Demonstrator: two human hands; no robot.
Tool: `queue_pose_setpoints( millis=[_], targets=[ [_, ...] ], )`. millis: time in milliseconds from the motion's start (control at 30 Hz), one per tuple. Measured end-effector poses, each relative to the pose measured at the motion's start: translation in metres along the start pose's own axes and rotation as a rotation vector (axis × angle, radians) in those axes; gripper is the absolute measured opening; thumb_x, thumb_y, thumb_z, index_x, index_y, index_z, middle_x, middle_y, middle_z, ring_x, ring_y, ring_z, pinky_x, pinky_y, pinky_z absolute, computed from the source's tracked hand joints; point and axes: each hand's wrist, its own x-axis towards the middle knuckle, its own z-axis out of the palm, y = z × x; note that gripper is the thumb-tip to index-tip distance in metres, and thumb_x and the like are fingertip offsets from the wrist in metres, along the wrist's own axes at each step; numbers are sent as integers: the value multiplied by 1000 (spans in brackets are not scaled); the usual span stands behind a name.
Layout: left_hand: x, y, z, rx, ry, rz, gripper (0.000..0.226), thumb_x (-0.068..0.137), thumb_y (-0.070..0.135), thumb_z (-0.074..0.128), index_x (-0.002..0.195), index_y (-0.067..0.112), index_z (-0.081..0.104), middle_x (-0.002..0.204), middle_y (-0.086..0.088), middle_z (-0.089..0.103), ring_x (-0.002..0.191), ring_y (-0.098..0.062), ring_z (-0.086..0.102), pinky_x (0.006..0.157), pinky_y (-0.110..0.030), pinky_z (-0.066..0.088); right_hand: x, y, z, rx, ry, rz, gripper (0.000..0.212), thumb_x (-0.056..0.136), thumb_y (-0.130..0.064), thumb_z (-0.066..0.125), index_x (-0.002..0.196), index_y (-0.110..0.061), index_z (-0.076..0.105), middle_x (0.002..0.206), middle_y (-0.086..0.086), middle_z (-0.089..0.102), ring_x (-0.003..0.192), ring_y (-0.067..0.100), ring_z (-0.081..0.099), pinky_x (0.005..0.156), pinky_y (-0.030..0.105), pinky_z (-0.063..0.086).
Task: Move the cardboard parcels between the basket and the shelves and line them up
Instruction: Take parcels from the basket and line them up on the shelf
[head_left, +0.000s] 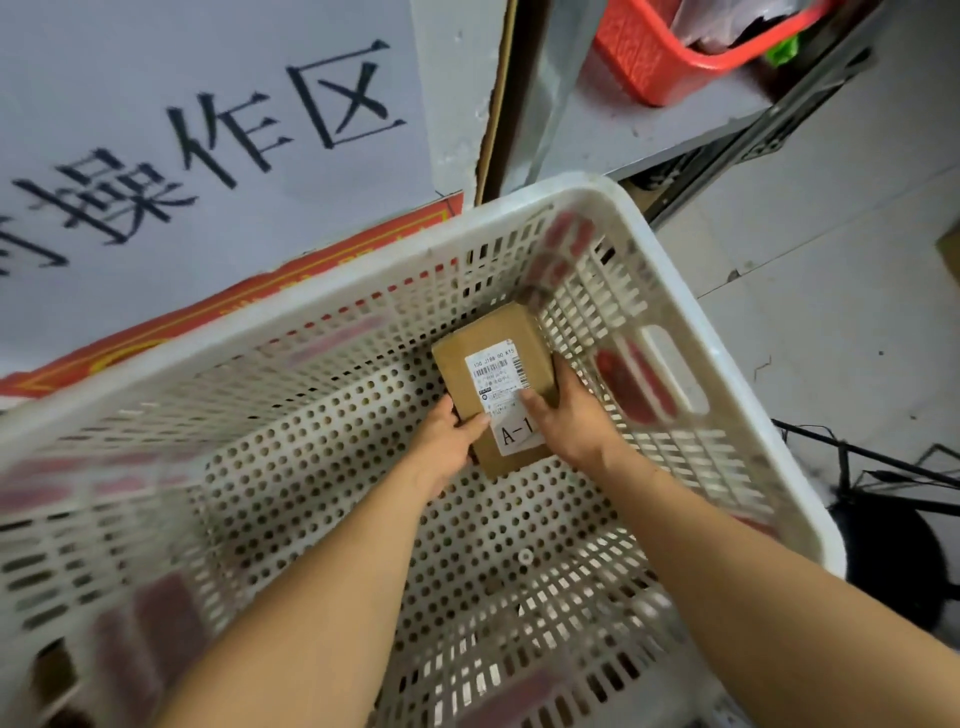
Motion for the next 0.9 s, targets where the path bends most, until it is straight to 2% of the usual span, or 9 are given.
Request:
queue_pose_setpoints(
  millis=[100,233,300,400,467,533,633,800,900],
  targets=[
    [-19,5,-8,-23,18,44,33,106,16,60,134,32,53,123,12,68,100,-3,66,74,-24,53,-12,-3,4,150,-9,-13,72,105,-42,59,165,-29,21,152,4,58,131,25,63,110,51,53],
    [-69,4,-31,-45,44,75,28,103,34,65,127,46,56,128,16,70,113,-8,68,100,-41,56,-44,-13,4,357,-22,49,75,97,-60,66,160,-34,36,147,-4,62,124,20,67,108,48,55],
    [-103,3,-42,-43,58,103,36,103,37,65,136,43,51,131,16,68,113,-3,65,103,-36,52,-69,-21,5,443,-54,79,80,87,-68,71,155,-38,43,141,-7,66,119,17,70,106,46,56],
    [-161,4,-56,-44,93,145,60,103,37,64,153,48,31,129,21,63,107,3,62,93,-24,51,-114,-40,7,614,-128,101,56,99,-44,71,149,-32,50,132,-3,73,112,15,75,96,38,60],
    [-203,7,-67,-21,124,162,71,103,42,64,157,51,20,128,26,56,113,-1,57,96,-25,48,-149,-55,9,678,-158,80,46,102,-34,68,145,-32,54,126,-3,76,110,14,75,85,31,59],
    [-245,10,-80,35,143,209,69,103,44,63,155,56,20,127,36,50,116,1,53,99,-27,45,-183,-72,12,723,-162,50,43,102,-30,67,143,-34,56,126,-3,76,113,14,74,82,28,57],
    [-308,17,-100,67,165,299,65,104,41,60,156,57,24,127,33,51,111,6,55,84,-22,47,-234,-103,17,738,-187,-13,43,103,-29,66,144,-36,56,127,-4,76,112,12,74,77,28,58],
    [-412,24,-141,170,272,426,64,101,55,61,156,58,28,138,26,55,112,1,59,96,-32,47,-312,-161,24,694,-211,-128,55,99,-39,68,150,-34,51,130,-2,74,118,17,72,91,45,58],
    [-468,23,-165,152,339,484,68,100,51,64,159,51,30,148,25,52,110,9,60,95,-28,46,-353,-201,26,663,-247,-218,45,103,-34,63,146,-30,53,127,-4,76,116,16,73,93,45,60]
  ],
)
